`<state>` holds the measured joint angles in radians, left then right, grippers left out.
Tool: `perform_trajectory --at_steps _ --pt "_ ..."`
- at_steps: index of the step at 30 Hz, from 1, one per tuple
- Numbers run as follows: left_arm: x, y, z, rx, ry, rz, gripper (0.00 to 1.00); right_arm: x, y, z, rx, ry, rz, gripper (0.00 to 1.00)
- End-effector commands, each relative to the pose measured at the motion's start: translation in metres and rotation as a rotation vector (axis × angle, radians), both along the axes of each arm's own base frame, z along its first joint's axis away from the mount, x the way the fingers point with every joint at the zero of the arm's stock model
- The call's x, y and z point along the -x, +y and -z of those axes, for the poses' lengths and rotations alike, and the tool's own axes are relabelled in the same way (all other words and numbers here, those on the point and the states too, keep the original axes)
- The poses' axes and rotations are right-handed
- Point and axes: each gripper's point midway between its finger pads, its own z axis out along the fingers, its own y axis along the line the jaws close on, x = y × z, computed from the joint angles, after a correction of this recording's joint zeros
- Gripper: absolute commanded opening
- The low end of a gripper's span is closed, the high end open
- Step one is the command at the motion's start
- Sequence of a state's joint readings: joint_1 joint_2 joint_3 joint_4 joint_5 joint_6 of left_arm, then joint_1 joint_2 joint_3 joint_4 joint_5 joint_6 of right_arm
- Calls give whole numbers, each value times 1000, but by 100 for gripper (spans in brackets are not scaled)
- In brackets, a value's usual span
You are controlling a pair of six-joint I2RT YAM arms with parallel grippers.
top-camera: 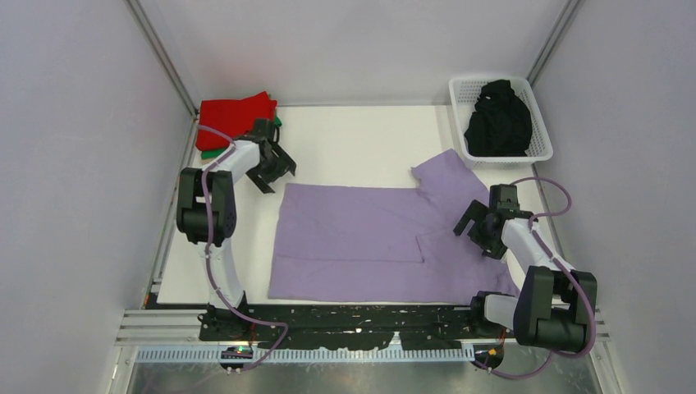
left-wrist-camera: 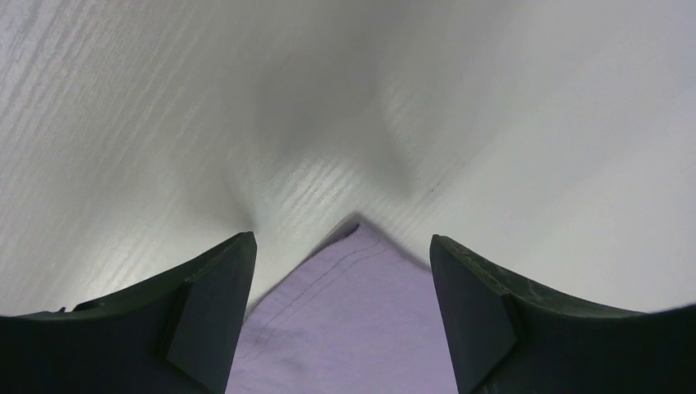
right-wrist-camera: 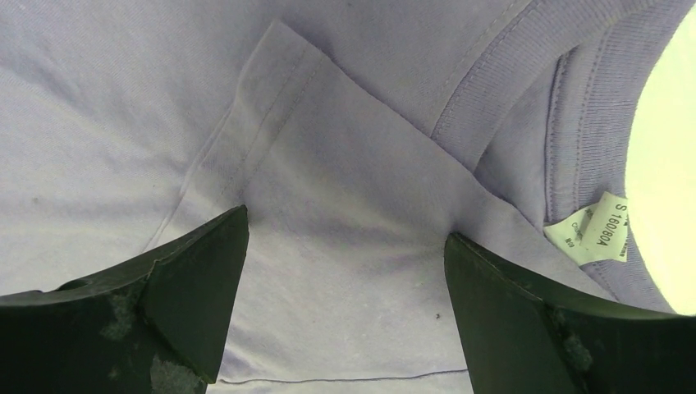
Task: Fold and stack the t-shirts
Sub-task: Fold the flattened tshirt in 1/3 of the way
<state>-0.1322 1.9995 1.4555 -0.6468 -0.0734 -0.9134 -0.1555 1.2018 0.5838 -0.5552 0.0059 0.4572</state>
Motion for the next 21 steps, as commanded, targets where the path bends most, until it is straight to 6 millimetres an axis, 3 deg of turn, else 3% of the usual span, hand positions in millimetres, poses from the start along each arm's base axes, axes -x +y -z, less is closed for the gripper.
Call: perform_trajectory --at_steps 1,5,14,21 --pt "-19 -25 -14 58 -55 57 80 18 -4 6 23 56 -9 95" --pt "-12 -41 -5 85 -10 110 76 16 -2 4 13 49 -21 96" --pt "9 -47 10 53 68 164 69 12 6 1 -25 18 -47 95" --pt "9 -47 4 38 75 184 46 10 6 -2 -26 -2 -52 95"
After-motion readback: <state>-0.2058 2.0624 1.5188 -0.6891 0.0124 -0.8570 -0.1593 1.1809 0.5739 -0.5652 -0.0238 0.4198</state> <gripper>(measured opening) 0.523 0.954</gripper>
